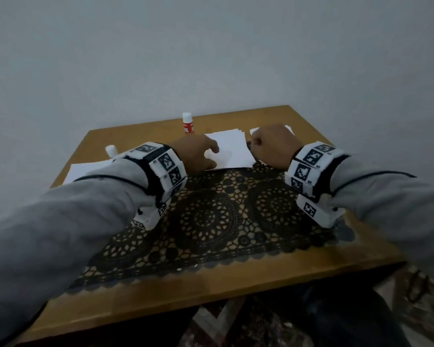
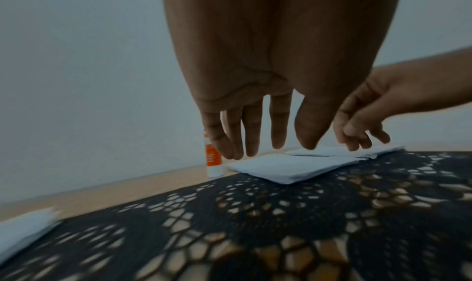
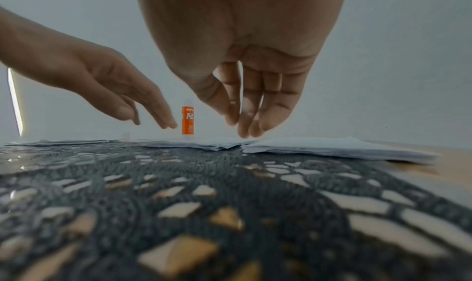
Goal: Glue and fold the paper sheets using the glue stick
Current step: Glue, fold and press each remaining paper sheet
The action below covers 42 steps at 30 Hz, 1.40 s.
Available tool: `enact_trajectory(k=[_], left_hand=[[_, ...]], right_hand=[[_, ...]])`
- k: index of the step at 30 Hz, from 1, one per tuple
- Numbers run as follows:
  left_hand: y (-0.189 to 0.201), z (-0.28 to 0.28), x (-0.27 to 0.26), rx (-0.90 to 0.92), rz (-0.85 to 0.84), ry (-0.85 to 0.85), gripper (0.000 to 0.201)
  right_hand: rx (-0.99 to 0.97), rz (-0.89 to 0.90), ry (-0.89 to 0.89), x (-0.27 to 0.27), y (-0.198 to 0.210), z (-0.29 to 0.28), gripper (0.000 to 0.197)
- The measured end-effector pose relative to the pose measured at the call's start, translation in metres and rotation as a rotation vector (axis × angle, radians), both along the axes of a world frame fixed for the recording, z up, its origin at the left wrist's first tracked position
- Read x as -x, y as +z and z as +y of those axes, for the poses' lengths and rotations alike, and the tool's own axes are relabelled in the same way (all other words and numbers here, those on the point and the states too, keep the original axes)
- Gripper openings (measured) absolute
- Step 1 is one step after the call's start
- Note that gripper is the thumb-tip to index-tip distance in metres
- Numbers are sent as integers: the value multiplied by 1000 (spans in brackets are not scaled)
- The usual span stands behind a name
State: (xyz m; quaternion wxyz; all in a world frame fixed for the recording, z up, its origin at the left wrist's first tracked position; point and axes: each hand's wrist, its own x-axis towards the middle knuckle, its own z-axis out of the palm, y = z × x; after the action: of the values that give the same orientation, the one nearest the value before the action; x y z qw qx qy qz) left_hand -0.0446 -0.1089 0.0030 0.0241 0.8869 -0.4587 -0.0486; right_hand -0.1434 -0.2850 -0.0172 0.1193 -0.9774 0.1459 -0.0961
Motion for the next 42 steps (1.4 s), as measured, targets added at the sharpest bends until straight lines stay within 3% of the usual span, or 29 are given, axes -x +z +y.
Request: enact_trajectory(k=[4, 12, 18, 23, 25, 29, 32, 38, 42], left_hand=[[-7, -26, -3, -103, -26, -41, 50], [-8, -35, -3, -37, -105, -114, 15], [-16, -37, 4, -95, -215, -138, 14], [-5, -36, 1, 38, -175, -34, 13], [2, -27, -1, 96, -167, 4, 11], [11, 8, -4, 209, -164, 12, 8], [8, 41, 3, 244, -153, -129, 11], [-10, 104, 20, 161, -131, -385, 34], [-21, 127, 20, 58, -153, -412, 40]], right_hand=[[-45, -12, 5, -3, -3, -5, 26], [-93, -14, -30, -6, -6, -9, 35], [-81, 1, -35, -4, -4, -9, 37], [-53, 13, -63, -5, -4, -9, 28], [-24, 40, -15, -5, -6, -10, 18], [6, 173, 106, -1, -8, -5, 39], [32, 184, 148, 0, -8, -4, 43], [64, 184, 131, 2, -6, -1, 38], [51, 186, 123, 2, -6, -1, 36]])
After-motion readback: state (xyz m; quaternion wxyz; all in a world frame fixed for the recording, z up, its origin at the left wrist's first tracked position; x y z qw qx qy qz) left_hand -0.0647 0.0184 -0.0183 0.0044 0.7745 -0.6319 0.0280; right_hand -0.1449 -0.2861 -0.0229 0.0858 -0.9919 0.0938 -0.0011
